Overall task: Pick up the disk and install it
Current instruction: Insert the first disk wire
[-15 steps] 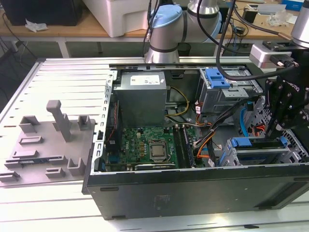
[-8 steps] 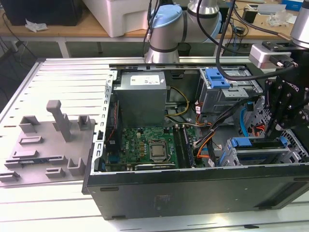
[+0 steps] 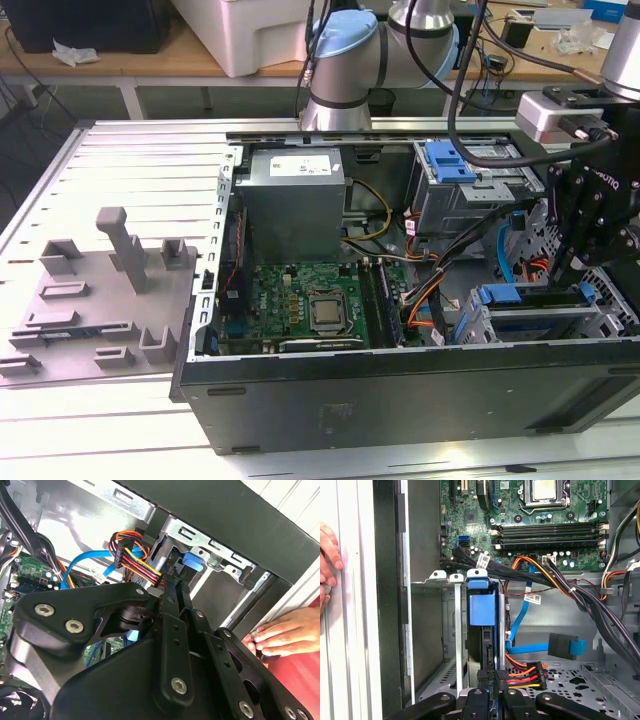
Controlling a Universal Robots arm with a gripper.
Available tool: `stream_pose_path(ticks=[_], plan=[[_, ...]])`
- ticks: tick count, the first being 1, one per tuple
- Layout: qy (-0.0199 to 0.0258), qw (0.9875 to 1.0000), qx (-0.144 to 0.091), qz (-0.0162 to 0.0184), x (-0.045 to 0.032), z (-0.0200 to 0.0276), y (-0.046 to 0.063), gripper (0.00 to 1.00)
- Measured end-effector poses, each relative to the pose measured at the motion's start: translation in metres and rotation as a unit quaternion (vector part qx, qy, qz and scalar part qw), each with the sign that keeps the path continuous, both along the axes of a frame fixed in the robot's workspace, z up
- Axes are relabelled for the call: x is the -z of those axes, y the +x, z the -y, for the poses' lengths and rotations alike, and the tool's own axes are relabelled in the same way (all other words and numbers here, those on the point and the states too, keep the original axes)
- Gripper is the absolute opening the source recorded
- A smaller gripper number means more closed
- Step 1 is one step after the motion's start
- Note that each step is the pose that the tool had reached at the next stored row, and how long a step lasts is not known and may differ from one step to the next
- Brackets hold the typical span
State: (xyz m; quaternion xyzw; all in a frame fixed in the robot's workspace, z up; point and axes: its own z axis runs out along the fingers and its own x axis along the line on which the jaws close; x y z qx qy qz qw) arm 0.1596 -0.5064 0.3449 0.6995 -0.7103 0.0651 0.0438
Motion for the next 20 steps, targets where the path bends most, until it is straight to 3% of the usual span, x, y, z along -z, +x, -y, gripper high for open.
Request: stream_pose_path(ticks=[20], plan=[[0.0, 1.0, -0.008, 0.0, 0.0024, 0.0003, -0.0008, 0.16]])
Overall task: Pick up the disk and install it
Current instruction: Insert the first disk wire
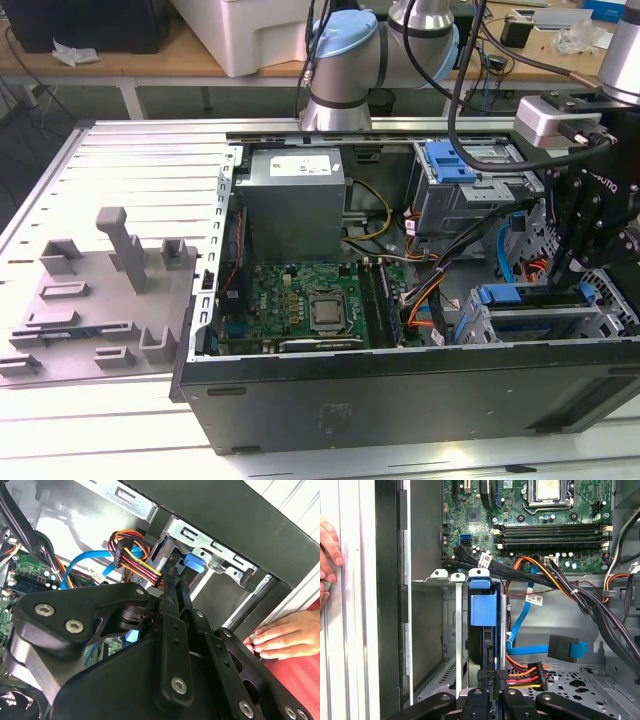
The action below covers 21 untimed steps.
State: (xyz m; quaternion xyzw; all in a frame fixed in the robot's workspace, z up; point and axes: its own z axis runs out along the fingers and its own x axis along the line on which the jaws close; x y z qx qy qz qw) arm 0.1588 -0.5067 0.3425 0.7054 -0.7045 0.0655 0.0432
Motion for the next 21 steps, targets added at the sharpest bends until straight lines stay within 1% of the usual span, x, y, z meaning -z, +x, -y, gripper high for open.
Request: stream_pose_path(ticks=[1, 21], plan=[[0.0, 1.0, 0.0, 0.0, 0.001, 0.0, 0.0, 0.16], [0.0, 1.0, 0.0, 0.0, 0.0031, 0.0, 0.0, 0.16]])
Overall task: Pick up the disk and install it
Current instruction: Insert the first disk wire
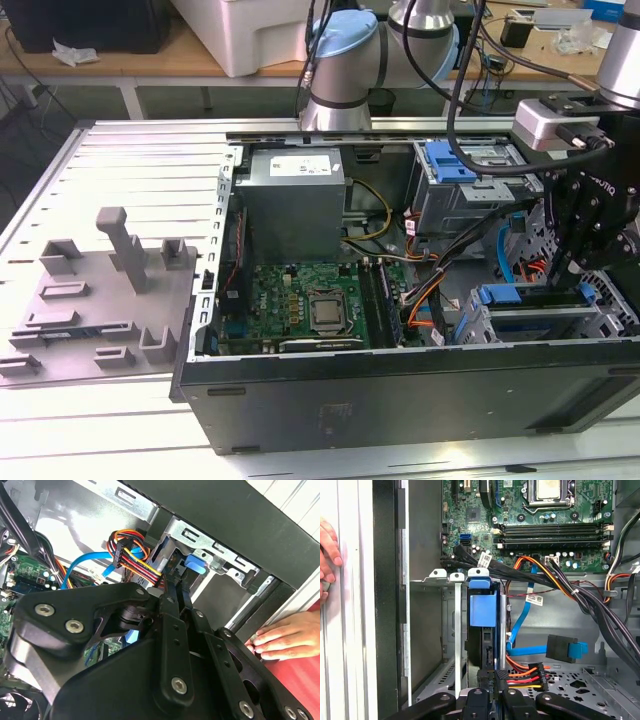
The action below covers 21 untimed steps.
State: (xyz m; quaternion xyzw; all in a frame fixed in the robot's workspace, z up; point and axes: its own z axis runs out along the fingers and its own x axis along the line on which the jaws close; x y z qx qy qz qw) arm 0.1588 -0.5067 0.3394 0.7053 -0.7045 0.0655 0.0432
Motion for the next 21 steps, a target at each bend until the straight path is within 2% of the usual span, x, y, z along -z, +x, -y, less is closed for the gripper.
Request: stream_pose_path(ticks=[8, 21], plan=[[0.0, 1.0, 0.0, 0.0, -0.0021, 0.0, 0.0, 0.16], [0.0001, 1.0, 0.0, 0.0, -0.0006, 0.0, 0.0, 0.16]])
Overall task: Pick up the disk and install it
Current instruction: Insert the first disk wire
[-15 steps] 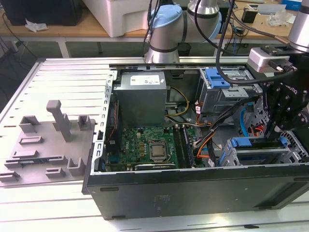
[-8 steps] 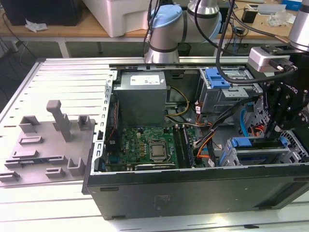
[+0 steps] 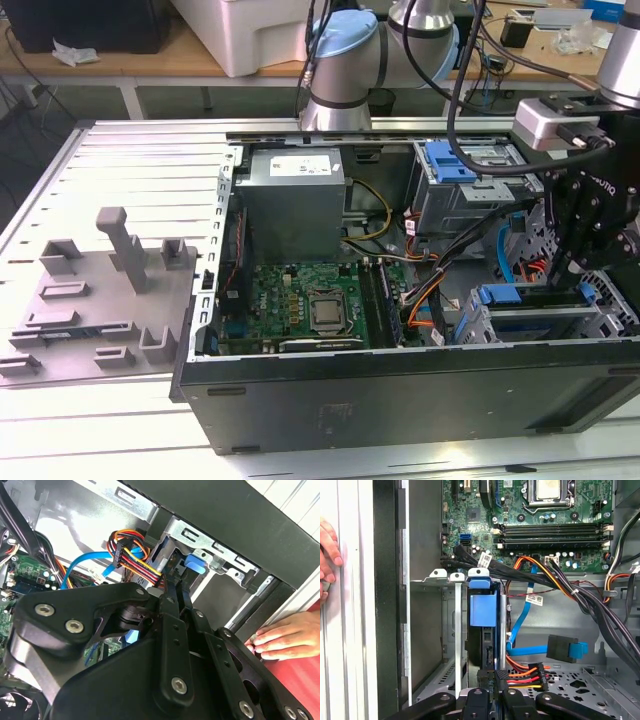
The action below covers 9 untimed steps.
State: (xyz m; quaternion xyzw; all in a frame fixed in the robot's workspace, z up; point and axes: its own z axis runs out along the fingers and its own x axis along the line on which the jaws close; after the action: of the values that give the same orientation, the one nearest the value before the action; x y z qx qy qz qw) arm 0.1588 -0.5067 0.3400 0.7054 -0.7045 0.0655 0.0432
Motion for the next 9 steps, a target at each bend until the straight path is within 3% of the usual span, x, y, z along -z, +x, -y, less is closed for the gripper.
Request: stream_pose_path(ticks=[9], plan=[[0.0003, 1.0, 0.0, 0.0, -0.0001, 0.0, 0.0, 0.16]])
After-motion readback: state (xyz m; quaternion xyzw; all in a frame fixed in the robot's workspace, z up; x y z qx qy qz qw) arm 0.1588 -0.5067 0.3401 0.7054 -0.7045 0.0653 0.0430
